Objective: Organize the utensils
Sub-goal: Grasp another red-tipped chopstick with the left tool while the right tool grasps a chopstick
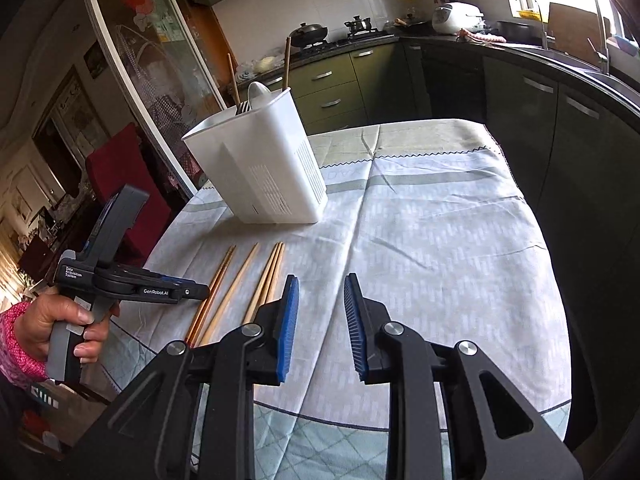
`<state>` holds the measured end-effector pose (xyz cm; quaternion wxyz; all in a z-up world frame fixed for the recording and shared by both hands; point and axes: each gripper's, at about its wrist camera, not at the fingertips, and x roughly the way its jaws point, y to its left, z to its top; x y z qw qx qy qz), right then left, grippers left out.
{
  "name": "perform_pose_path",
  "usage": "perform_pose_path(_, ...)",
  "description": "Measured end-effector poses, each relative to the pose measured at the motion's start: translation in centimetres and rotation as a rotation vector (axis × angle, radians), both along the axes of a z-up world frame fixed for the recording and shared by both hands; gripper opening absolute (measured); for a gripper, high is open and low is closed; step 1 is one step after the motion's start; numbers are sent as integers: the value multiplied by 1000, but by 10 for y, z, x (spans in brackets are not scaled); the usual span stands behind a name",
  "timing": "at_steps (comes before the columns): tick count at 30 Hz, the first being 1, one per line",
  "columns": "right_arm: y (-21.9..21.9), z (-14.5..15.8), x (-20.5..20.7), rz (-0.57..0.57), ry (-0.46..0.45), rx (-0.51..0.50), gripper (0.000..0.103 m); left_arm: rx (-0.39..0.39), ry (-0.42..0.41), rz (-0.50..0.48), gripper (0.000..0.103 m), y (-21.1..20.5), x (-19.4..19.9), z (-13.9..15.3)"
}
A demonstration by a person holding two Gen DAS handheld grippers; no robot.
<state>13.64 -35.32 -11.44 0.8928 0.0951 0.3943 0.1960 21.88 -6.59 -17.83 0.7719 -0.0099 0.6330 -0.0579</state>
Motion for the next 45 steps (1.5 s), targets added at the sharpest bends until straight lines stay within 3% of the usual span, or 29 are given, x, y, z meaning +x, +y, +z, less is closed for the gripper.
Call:
perform_pose_path(2,4,-2,1,10,5,-3,24,10,0,-2,24,-1,1,-2)
perform_pose_path(7,23,-9,2,32,1,-35,24,30,-33,25,10,1,3,-3)
perform_pose_path(14,63,-30,16,82,27,-86,24,8,-157,78,7,7,-13,-3)
perform_pose_path(21,95,-49,50,170,154,-129,24,-6,-209,65,7,10,-12,10)
perform_pose_path(32,115,-70,70,201,250,-232,17,-37,-214,39,7,17,-14,21)
perform_pose_path(45,147,-74,83,198,241,-360,12,-48,-230,19,7,21,-18,25)
